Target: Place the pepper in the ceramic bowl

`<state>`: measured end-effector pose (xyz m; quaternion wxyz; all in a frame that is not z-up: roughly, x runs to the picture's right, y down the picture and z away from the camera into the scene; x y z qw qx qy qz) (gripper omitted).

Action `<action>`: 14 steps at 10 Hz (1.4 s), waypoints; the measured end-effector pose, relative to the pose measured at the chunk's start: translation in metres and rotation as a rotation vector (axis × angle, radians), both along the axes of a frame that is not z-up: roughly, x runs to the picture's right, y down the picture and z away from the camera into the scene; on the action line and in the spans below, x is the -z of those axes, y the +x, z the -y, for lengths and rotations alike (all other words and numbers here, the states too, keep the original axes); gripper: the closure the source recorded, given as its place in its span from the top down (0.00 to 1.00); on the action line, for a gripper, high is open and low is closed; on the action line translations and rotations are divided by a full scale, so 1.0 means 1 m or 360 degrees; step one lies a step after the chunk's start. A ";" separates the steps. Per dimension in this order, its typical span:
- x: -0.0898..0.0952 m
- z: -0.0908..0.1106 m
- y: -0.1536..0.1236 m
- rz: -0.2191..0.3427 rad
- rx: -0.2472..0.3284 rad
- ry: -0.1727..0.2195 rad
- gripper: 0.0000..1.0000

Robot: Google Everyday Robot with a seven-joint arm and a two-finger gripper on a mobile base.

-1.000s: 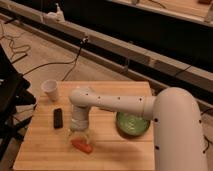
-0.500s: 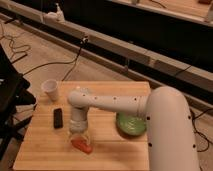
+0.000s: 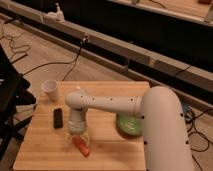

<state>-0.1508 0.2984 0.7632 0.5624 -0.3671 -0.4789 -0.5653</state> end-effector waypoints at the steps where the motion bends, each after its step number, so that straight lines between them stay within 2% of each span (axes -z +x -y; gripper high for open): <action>1: -0.001 -0.004 -0.003 0.0004 -0.0001 -0.0013 0.66; 2: -0.001 -0.007 -0.005 0.0014 -0.0006 -0.0025 0.61; 3: -0.001 -0.009 -0.009 0.0035 -0.0010 -0.0031 0.49; 4: -0.001 -0.009 -0.010 0.0042 -0.0008 -0.0030 0.43; 6: 0.000 -0.003 -0.009 0.0048 -0.0014 -0.0008 0.19; 7: 0.001 -0.001 -0.008 0.0047 -0.0026 0.0001 0.11; 8: 0.001 0.004 -0.008 0.0046 -0.0057 0.0014 0.03; 9: 0.002 0.010 -0.011 0.0044 -0.0119 0.0030 0.00; 11: 0.004 0.044 -0.019 0.0040 -0.0399 0.0096 0.00; 12: 0.004 0.071 -0.016 0.0026 -0.0597 0.0155 0.00; 13: 0.003 0.090 -0.006 -0.0014 -0.0736 0.0206 0.00; 14: 0.002 0.102 0.005 -0.0056 -0.0831 0.0243 0.00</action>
